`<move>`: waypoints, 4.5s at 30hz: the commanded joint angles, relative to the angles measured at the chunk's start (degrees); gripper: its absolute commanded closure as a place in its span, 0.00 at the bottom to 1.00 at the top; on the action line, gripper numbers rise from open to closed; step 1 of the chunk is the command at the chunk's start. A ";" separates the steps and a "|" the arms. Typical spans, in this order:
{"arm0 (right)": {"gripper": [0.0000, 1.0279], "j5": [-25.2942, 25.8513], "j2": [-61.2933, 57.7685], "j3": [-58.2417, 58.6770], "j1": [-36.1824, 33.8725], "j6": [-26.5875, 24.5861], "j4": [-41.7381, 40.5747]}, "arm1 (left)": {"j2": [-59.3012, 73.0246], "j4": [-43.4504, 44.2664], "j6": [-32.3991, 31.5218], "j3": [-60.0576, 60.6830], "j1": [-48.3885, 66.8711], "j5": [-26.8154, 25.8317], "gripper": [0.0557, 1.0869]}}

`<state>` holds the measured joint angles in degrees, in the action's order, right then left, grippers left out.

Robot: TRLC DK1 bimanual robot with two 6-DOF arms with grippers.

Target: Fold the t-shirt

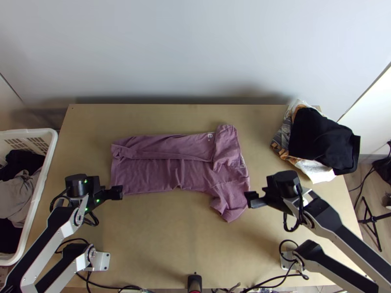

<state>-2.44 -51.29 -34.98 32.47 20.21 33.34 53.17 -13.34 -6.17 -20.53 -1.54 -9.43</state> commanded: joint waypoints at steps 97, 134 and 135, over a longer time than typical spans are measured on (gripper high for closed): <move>0.97 -3.28 -33.53 -32.34 -8.65 3.00 -13.13 | 6.25 6.05 -18.17 -17.08 -10.94 -1.64 0.96; 0.96 -3.19 -60.16 -41.04 -16.65 6.86 -23.24 | 44.57 -2.56 -22.13 -40.81 -6.55 7.32 0.90; 0.88 -3.19 -60.07 -40.78 -16.82 6.86 -23.24 | 44.83 -4.23 -21.86 -41.60 -6.46 7.15 0.72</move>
<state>-5.61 -109.56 -75.90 16.62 26.46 10.37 93.51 -11.25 -28.49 -57.34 -8.49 -2.26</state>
